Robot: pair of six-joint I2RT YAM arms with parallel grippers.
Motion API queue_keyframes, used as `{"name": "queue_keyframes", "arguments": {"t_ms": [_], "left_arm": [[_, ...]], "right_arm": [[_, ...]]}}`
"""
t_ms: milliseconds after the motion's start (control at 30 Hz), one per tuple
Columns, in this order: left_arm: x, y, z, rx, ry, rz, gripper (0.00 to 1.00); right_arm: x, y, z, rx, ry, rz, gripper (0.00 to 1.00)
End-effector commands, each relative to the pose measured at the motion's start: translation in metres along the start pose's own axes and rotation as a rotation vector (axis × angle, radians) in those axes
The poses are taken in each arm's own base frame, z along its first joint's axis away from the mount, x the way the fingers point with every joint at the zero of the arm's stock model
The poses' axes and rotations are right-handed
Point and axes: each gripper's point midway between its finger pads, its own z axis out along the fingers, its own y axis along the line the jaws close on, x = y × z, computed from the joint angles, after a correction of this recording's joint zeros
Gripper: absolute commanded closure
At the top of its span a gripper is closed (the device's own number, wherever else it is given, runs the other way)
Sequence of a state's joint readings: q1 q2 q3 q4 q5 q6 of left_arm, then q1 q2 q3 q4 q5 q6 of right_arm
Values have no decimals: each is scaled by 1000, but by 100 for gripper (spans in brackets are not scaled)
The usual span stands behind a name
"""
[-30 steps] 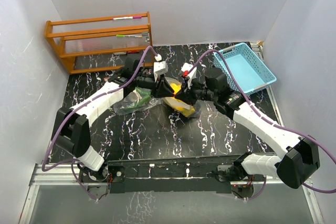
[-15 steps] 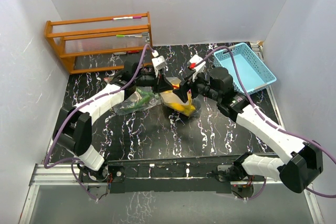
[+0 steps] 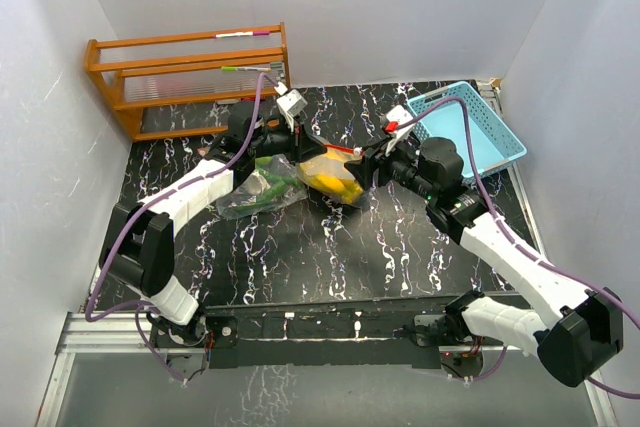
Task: Open the zip-top bag and remove the fake food
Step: Unzip the zipper food storage bag at the center of the board.
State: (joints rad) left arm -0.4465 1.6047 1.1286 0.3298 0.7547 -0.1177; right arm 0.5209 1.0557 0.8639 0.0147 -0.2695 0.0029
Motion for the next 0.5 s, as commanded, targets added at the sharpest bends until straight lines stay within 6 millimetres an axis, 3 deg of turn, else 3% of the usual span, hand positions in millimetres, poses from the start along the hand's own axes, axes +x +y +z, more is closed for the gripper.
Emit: {"name": "queue_keyframes", "arguments": {"t_ms": [0,167,333,467], "left_arm": [[-38,-13,-9,24,-94,36,100],[-42,-24,-12,65,-98,37,100],[-45,-29,-17,71,-100,57,100],[-47,-28,-17,62,-103,59,100]], "right_arm": [[-12,3,6,-27,-61,-7,43],[-5,-9,11,29,-50,2,46],[-10,-34,9,122,-69,26,32],[-12,-39,8,74,-91,49,33]]}}
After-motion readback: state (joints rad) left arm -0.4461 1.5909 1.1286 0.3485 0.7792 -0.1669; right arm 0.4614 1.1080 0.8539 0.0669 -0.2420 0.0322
